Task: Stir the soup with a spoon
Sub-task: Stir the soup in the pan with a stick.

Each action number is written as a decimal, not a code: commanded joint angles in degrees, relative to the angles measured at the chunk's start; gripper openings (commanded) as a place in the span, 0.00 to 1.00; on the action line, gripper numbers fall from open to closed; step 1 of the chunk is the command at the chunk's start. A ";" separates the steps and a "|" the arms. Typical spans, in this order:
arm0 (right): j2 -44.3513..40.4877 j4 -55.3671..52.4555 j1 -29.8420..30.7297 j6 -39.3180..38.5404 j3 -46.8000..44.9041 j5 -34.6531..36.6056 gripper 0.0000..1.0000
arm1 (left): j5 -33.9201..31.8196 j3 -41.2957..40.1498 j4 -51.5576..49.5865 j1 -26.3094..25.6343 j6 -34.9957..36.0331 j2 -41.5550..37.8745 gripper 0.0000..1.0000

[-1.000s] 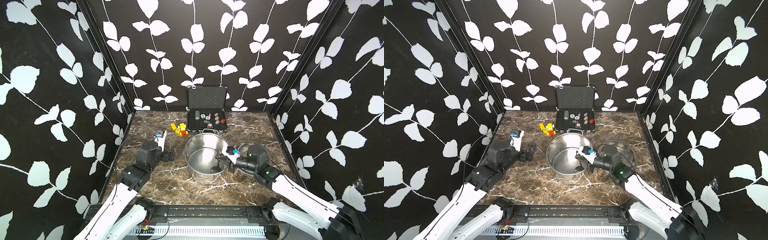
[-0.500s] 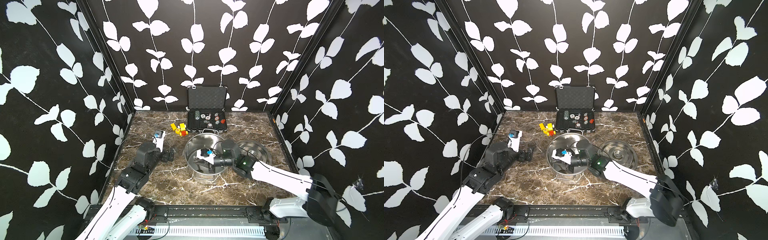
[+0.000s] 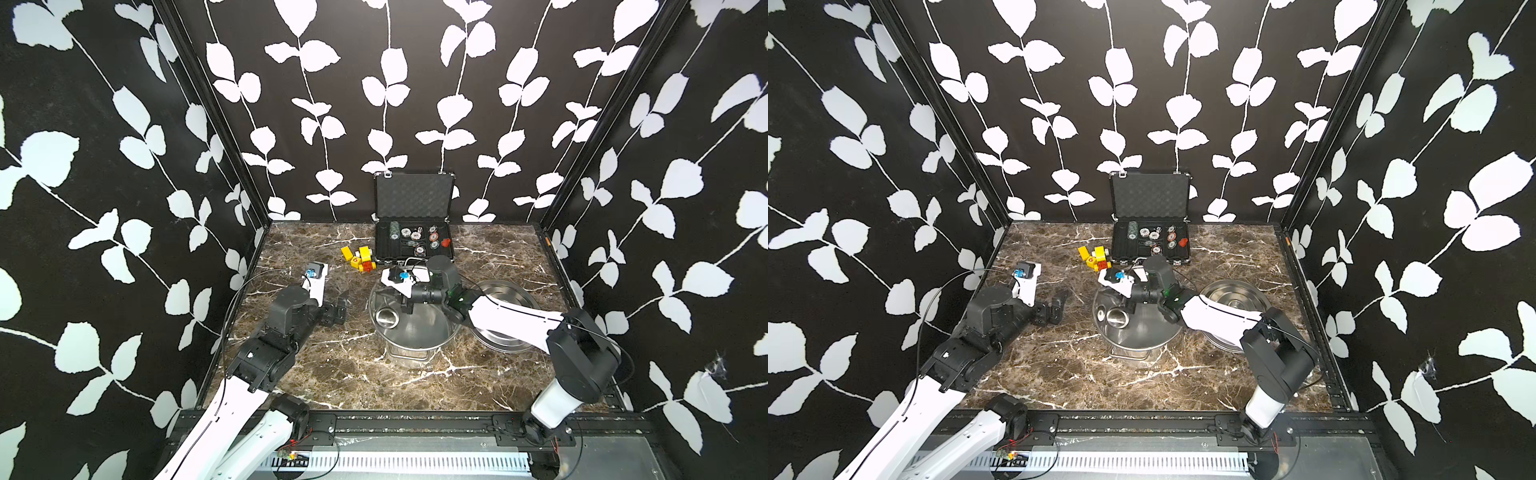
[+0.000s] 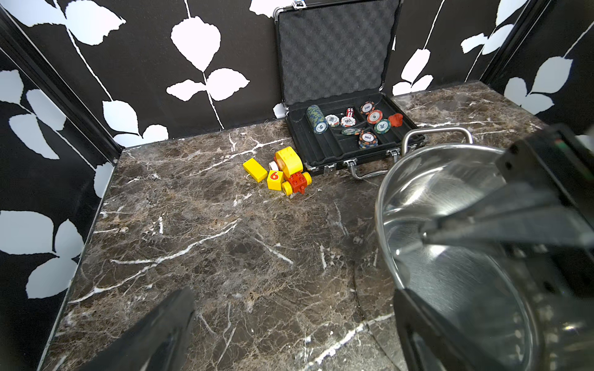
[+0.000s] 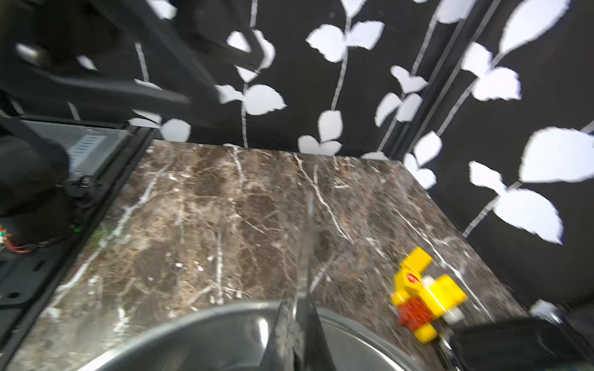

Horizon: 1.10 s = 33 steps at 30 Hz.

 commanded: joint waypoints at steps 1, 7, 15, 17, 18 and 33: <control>-2.13 5.30 -3.96 0.03 -1.46 -1.20 0.00 | -0.99 0.87 -1.21 -0.14 0.78 -1.02 0.99; -10.59 2.22 -11.00 -1.19 -9.14 0.29 0.00 | -0.61 1.04 -0.71 -0.12 0.58 -0.39 0.99; -25.84 -7.40 -16.37 -2.51 -20.22 1.18 0.00 | 0.55 1.06 0.86 -0.12 0.10 1.48 0.99; -29.82 -11.15 -16.39 -2.53 -21.64 0.14 0.00 | 0.74 1.10 1.05 -0.12 0.16 1.82 0.99; -31.39 -12.78 -16.39 -2.03 -22.28 -0.79 0.00 | 0.76 1.06 1.15 -0.13 0.09 1.93 0.99; -41.65 -18.75 -3.09 3.15 -23.45 0.62 0.00 | 1.94 0.74 2.99 -0.12 -0.72 3.01 0.99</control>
